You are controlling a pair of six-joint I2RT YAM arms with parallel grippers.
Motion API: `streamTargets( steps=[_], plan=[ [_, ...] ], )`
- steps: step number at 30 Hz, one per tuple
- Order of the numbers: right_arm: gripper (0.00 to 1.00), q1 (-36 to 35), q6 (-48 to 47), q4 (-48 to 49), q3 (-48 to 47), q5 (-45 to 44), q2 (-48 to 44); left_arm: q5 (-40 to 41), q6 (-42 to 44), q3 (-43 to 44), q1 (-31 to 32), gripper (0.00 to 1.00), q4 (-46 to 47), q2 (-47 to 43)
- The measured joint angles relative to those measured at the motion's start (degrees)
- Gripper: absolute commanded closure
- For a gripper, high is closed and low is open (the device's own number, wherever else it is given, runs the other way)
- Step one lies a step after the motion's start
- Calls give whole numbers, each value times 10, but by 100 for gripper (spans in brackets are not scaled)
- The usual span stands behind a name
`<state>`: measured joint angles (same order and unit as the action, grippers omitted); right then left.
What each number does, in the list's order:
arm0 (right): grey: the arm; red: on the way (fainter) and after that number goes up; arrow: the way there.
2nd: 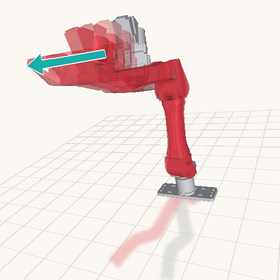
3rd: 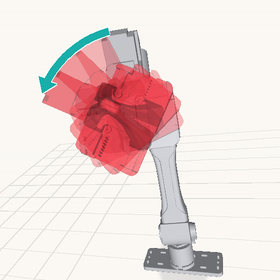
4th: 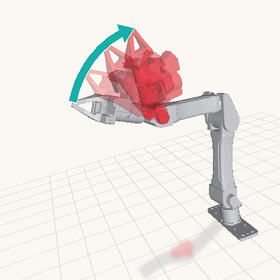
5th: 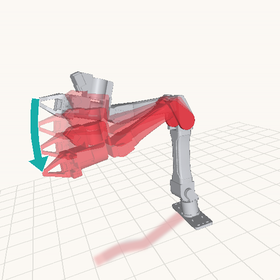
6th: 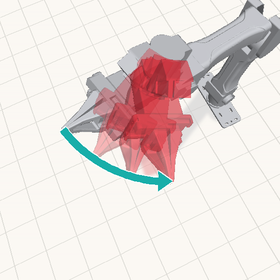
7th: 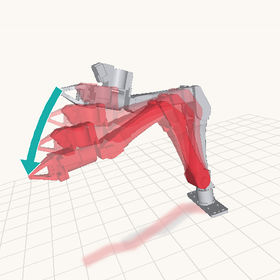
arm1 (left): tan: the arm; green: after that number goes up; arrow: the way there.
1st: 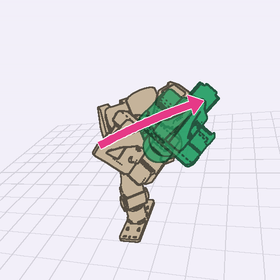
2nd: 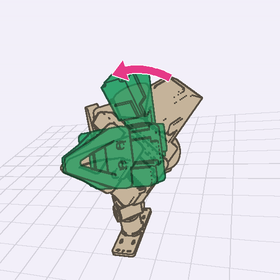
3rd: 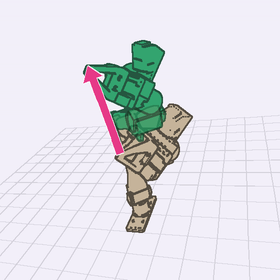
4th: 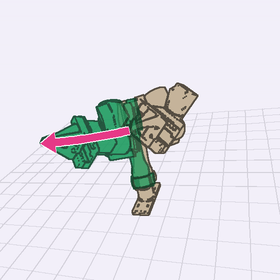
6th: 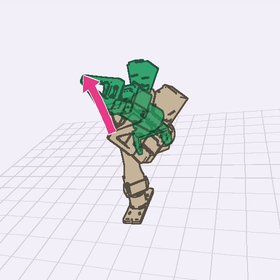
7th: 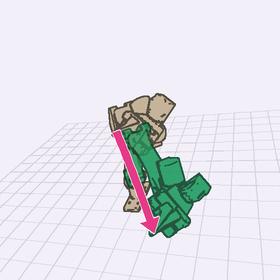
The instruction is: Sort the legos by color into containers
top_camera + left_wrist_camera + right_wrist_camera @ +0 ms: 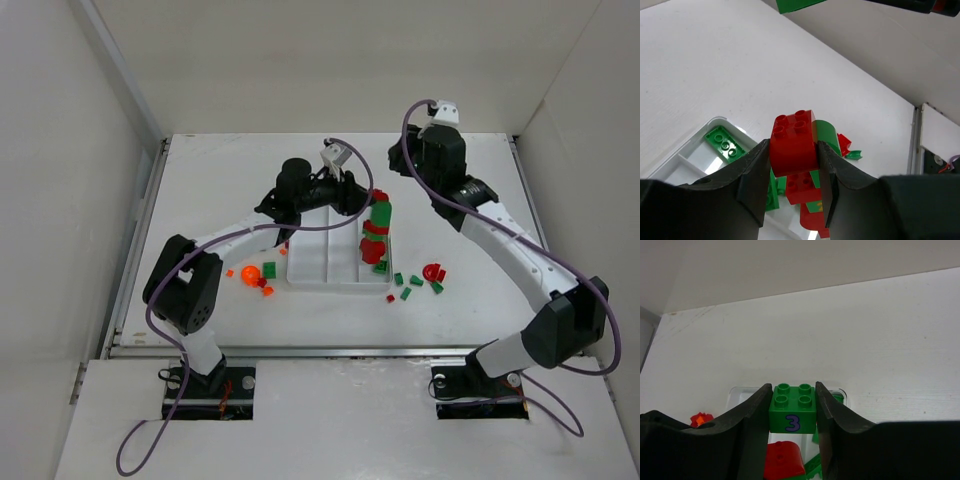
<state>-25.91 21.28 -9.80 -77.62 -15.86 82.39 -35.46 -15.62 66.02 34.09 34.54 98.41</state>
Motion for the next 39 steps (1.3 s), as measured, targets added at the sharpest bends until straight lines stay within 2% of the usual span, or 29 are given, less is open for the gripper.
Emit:
streamTargets(
  steps=[7,13,17,18,20,21,25,29,32,39],
  plan=[
    [100,11,6,-27,-8,33,56,12,28,1,-14,100,-57,-8],
    [100,24,6,-67,-5,116,145,25,64,29,-75,100,-149,-24],
    [88,22,6,-85,0,151,175,34,79,31,-111,100,-186,-42],
    [75,22,5,-86,0,158,178,35,82,31,-114,100,-191,-47],
    [57,21,2,-89,-2,168,185,35,85,31,-116,100,-198,-57],
    [43,20,-1,-91,-5,172,191,34,86,31,-116,100,-198,-62],
    [24,18,-13,-104,-13,185,218,33,89,29,-115,100,-198,-73],
    [18,18,-33,-119,-13,190,219,32,91,25,-113,100,-198,-75],
    [18,18,-55,-108,-1,191,192,35,90,21,-113,100,-198,-75],
    [18,6,-97,-26,100,217,11,65,76,21,-113,100,-197,-75]
  ],
)
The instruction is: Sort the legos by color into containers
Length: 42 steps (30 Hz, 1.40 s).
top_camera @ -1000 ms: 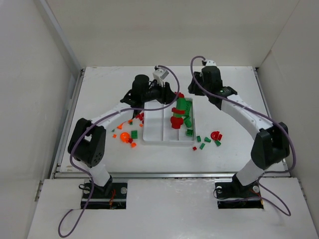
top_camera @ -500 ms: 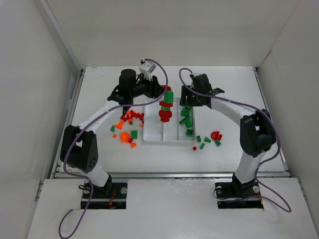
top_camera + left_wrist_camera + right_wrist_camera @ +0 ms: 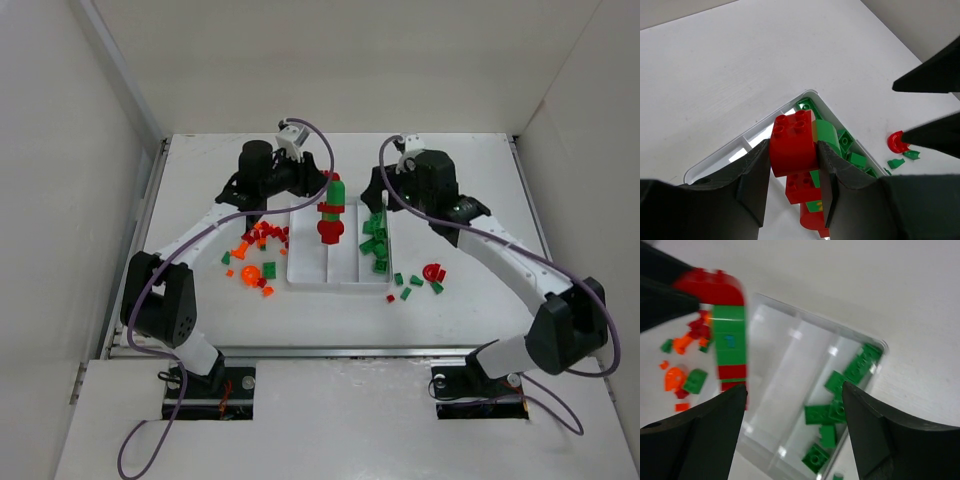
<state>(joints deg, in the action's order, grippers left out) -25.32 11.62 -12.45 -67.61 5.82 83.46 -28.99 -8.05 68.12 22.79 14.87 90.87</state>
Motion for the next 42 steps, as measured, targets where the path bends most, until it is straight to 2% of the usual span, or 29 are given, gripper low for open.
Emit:
streamTargets(
  steps=[5,9,14,20,21,24,27,30,31,33,42],
  plan=[
    [17,-55,-16,82,2,48,-19,8,-8,0,0,100,1,0],
    [17,-83,-12,99,-29,63,45,10,-15,0,0,100,2,0],
    [18,-85,-4,98,-53,58,104,13,-19,0,0,100,3,0],
    [37,-85,2,99,-81,49,123,13,-24,0,0,100,3,0],
    [45,-85,2,100,-86,49,127,13,-24,0,0,100,3,0],
    [59,-82,5,100,-100,44,146,16,-25,0,-3,100,3,-1],
    [68,-80,9,100,-109,47,164,26,-27,0,-7,100,3,-1],
    [84,-82,9,99,-114,59,180,24,-31,0,-6,100,7,-2],
    [93,-83,9,99,-114,63,183,22,-34,0,-5,100,8,-2],
    [100,-85,9,98,-114,66,187,19,-38,0,-3,100,9,-3],
    [100,-85,12,98,-113,68,179,40,-45,2,0,100,24,-3]
  ],
)
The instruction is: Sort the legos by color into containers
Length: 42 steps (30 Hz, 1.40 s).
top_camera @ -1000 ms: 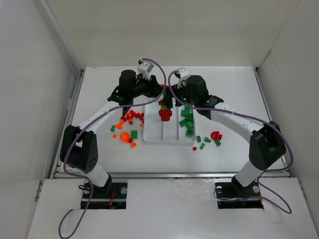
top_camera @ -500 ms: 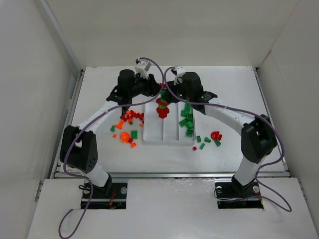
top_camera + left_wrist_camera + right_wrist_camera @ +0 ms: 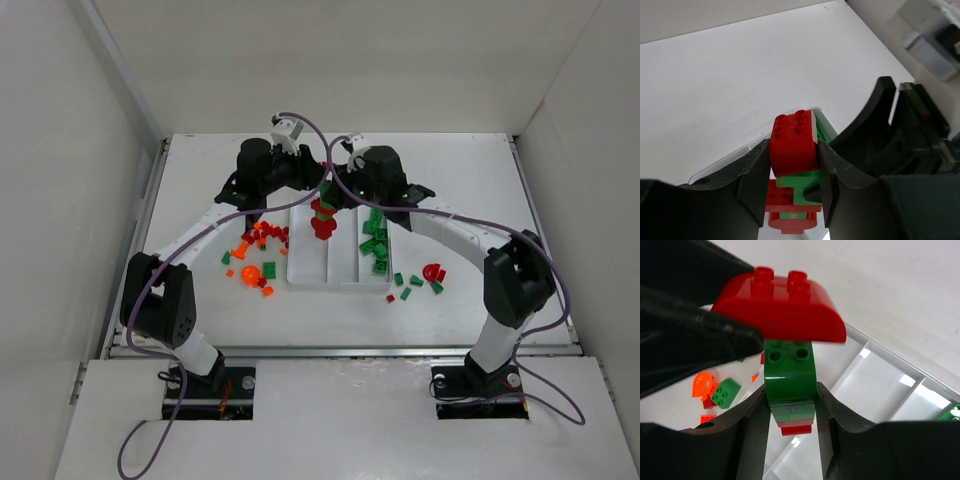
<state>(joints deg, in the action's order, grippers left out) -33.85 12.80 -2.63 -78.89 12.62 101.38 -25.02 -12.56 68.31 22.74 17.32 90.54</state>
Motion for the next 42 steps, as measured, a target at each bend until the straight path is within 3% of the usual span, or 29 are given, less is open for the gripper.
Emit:
streamTargets(
  steps=[7,15,19,24,26,27,31,33,35,36,40,42],
  plan=[
    [100,16,21,-3,30,-31,-82,27,3,21,-15,100,9,0],
    [100,83,41,-34,58,-148,-194,14,48,21,-22,100,3,0],
    [100,103,42,-57,70,-197,-233,-9,130,-3,-15,100,-10,0],
    [100,109,39,-70,90,-232,-271,-30,278,-27,39,91,-66,5],
    [100,109,39,-76,96,-238,-283,-35,328,-36,62,83,-79,12],
    [100,109,38,-76,101,-241,-288,-38,353,-40,74,73,-83,16],
    [100,109,35,-86,113,-249,-301,-45,431,-61,108,67,-87,39],
    [100,109,33,-91,115,-252,-303,-45,458,-73,119,57,-87,51],
    [100,109,30,-95,115,-255,-305,-46,476,-84,125,45,-87,59],
    [100,109,29,-96,115,-257,-305,-46,485,-87,127,30,-87,62],
    [100,110,23,-99,115,-261,-305,-48,514,-90,129,0,-91,67],
    [100,110,19,-99,115,-262,-305,-52,525,-90,129,0,-92,67]
  ],
)
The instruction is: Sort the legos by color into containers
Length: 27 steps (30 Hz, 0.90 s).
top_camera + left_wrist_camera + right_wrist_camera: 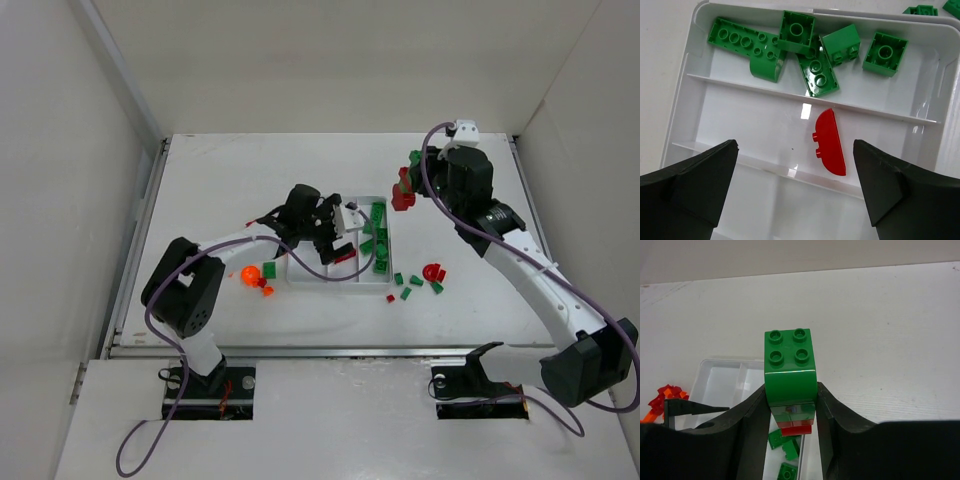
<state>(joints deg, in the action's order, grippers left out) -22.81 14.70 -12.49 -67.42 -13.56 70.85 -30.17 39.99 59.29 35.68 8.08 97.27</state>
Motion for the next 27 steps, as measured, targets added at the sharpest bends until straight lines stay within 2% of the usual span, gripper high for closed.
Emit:
streamTargets(
  steps=[4,8,15,21,24,27],
  plan=[
    [100,0,-16,0,0,8,0,-2,0,15,-1,0,-24,0],
    [100,3,-67,0,0,87,0,-39,-30,63,-21,0,-49,0],
    [100,4,-148,0,0,300,0,-231,-36,132,-108,0,-93,-20],
    [100,4,-177,0,-7,436,0,-383,-29,134,-113,0,-98,-31],
    [100,4,-182,0,-13,483,0,-443,-72,134,-110,0,-62,-31],
    [100,1,-182,1,-19,512,0,-479,-140,132,-105,0,26,-31]
  ],
)
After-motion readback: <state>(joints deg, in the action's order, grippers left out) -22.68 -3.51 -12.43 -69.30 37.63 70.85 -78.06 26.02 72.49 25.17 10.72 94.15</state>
